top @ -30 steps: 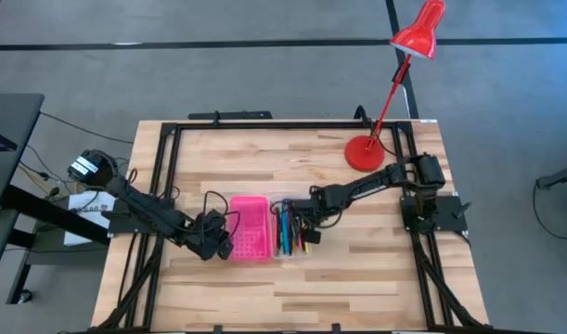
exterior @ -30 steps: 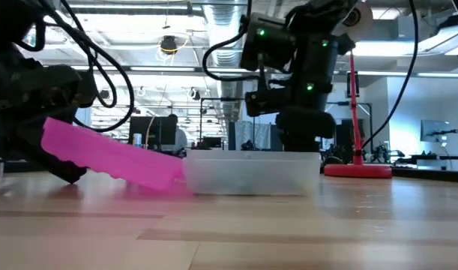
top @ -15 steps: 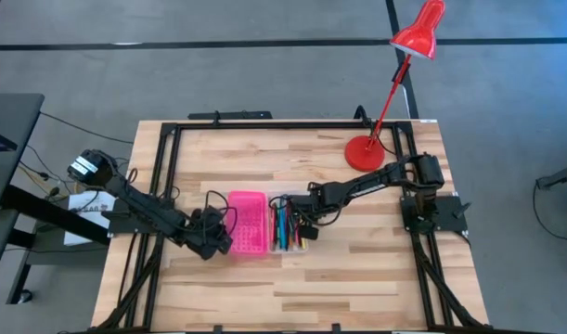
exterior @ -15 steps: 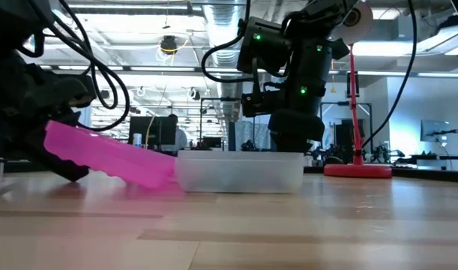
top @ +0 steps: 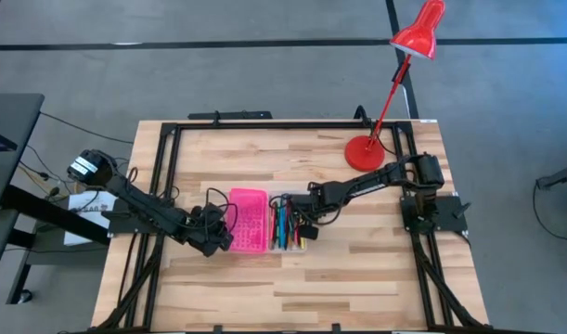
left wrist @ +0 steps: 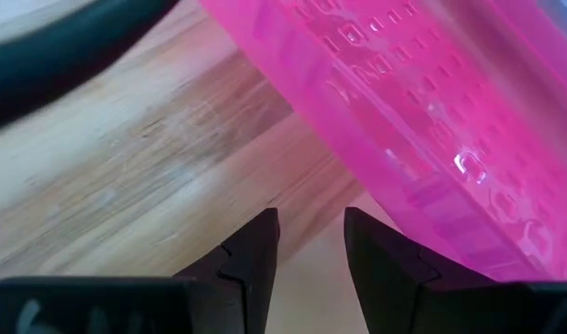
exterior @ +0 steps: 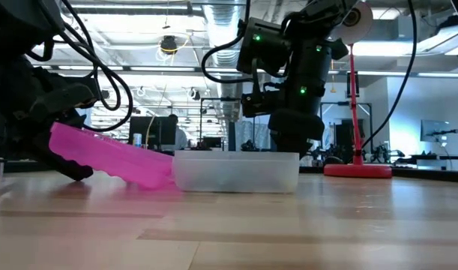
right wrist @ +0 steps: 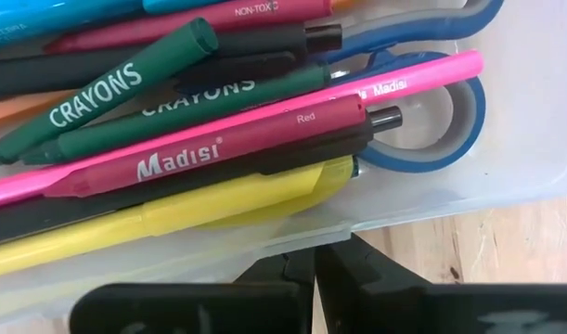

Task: Pick & place school supplies into a supply box
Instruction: Close the pink supply box

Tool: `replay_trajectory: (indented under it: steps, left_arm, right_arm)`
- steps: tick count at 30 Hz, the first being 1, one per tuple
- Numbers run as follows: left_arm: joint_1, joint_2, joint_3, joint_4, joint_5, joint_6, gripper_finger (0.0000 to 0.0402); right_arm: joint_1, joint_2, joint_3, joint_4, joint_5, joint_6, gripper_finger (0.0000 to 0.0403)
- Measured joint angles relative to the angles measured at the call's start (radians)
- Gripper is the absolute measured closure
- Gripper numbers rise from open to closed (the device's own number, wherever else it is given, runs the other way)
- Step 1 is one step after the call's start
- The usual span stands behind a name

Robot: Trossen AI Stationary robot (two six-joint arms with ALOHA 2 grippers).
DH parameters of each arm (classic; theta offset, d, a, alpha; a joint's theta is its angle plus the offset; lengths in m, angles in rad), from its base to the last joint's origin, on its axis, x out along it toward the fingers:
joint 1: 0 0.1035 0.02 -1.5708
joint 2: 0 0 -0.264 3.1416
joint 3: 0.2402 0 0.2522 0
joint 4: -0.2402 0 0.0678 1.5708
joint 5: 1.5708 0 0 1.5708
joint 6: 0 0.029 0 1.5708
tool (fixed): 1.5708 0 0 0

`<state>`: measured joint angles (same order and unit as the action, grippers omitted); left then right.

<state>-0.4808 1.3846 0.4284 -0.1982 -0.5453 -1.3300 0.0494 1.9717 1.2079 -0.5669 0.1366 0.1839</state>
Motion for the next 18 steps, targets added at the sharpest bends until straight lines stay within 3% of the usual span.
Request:
replay_trajectory:
  steps: [18]
  left_arm:
    - [0.000,0.000,-0.001,-0.011,0.007,0.000,0.0276]
  right_arm:
    - [-0.009,-0.015,0.003,-0.054,-0.011,-0.016,0.0403]
